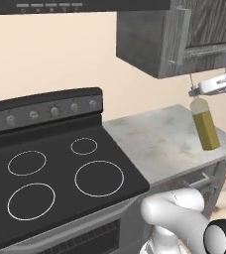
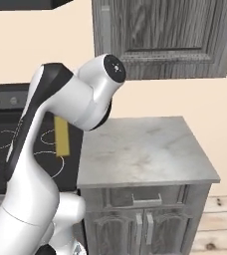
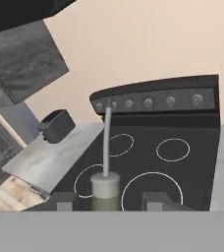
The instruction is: Take 2 condiments from the cabinet and move them on the counter near the stove.Make sure the condiments are lined up with each other, next to each other.
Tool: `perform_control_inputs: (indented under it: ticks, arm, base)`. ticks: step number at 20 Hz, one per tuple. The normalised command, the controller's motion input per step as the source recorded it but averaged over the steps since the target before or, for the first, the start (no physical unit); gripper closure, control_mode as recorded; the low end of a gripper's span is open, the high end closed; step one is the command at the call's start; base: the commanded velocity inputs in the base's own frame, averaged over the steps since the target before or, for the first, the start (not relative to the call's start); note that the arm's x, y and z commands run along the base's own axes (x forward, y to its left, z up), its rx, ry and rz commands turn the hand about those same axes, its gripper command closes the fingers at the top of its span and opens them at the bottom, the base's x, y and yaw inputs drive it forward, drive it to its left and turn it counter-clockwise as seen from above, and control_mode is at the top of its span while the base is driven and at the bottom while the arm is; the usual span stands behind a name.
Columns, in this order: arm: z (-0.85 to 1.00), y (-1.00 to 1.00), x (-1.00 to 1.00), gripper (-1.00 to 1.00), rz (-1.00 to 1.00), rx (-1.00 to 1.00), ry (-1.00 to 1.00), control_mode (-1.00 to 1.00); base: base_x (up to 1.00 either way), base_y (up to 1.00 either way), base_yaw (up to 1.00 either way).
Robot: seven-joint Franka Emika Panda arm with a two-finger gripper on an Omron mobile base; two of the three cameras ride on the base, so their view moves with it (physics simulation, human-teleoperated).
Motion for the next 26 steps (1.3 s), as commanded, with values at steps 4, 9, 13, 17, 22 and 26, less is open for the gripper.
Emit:
perform_control_inputs:
  ticks: [4,9,13,17,22,26]
  arm:
    - [0.00,0.00,0.00,1.00,0.00,0.00,0.00,1.00]
    - [0.00,0.00,0.00,1.00,0.00,0.00,0.00,1.00]
    - [0.00,0.00,0.00,1.00,0.00,0.00,0.00,1.00]
    - [-0.19,-0.52,0.47,1.00,0.18,0.22,0.00,-1.00]
    - [-0.61,-0.75,0.46,1.00,0.18,0.29,-0.01,-1.00]
    - [-0.63,-0.39,0.57,1.00,0.18,0.31,-0.06,-1.00]
  base:
    - [0.64,-0.42,0.33]
    - [0.55,-0.48,0.29]
    - [0.37,-0.38,0.21]
    - [0.00,0.00,0.00]
    - [0.00,0.00,0.00]
    - [0.00,0.00,0.00]
